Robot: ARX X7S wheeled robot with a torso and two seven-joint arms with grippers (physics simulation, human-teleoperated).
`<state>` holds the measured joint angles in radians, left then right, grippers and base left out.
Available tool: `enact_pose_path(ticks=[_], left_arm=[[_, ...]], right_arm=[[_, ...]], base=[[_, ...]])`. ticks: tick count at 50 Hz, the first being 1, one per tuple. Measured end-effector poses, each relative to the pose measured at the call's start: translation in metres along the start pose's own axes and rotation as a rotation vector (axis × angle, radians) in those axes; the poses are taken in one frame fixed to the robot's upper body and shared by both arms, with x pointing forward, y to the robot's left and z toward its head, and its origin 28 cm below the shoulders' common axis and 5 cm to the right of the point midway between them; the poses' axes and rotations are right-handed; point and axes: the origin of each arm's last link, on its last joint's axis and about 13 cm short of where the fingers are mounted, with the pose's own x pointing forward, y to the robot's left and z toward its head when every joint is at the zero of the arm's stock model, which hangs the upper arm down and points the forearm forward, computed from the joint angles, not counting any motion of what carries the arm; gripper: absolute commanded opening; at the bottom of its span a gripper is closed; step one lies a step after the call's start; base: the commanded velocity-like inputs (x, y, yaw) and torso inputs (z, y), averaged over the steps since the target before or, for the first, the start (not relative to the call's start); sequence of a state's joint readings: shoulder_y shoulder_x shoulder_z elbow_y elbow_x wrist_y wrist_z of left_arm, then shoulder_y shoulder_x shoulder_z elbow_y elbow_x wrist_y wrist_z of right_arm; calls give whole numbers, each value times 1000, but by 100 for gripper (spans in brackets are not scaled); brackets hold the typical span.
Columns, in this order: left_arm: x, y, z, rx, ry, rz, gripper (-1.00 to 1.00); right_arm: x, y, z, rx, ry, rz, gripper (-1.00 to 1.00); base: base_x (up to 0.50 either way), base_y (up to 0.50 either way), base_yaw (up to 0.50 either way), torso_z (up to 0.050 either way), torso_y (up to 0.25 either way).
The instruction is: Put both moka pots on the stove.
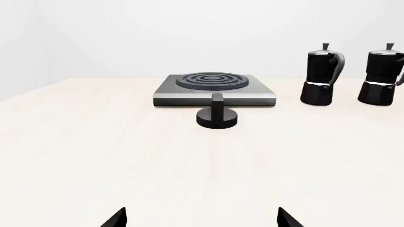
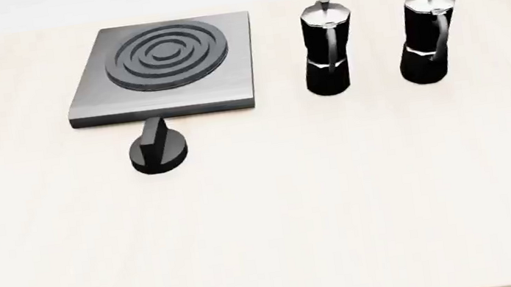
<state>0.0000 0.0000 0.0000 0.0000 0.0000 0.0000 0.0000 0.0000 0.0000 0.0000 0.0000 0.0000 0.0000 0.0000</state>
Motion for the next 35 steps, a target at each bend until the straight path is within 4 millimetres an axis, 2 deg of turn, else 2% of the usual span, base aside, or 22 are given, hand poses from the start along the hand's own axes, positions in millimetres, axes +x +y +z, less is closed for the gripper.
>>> enact_pose_path(ticks=[17, 26, 35], left_arm=[[0, 0, 2, 1, -8, -3, 100], [-2, -1, 9, -3, -43, -10, 100], [-4, -2, 24, -9, -113, -16, 100]], right_arm=[[-1, 0, 5, -2, -7, -7, 100], [-10, 1, 28, 2, -75, -5, 100], [-23, 1, 56, 9, -158, -2, 100]], base=[[0, 0, 0, 0, 0], [0, 0, 0, 0, 0], [0, 0, 0, 0, 0]])
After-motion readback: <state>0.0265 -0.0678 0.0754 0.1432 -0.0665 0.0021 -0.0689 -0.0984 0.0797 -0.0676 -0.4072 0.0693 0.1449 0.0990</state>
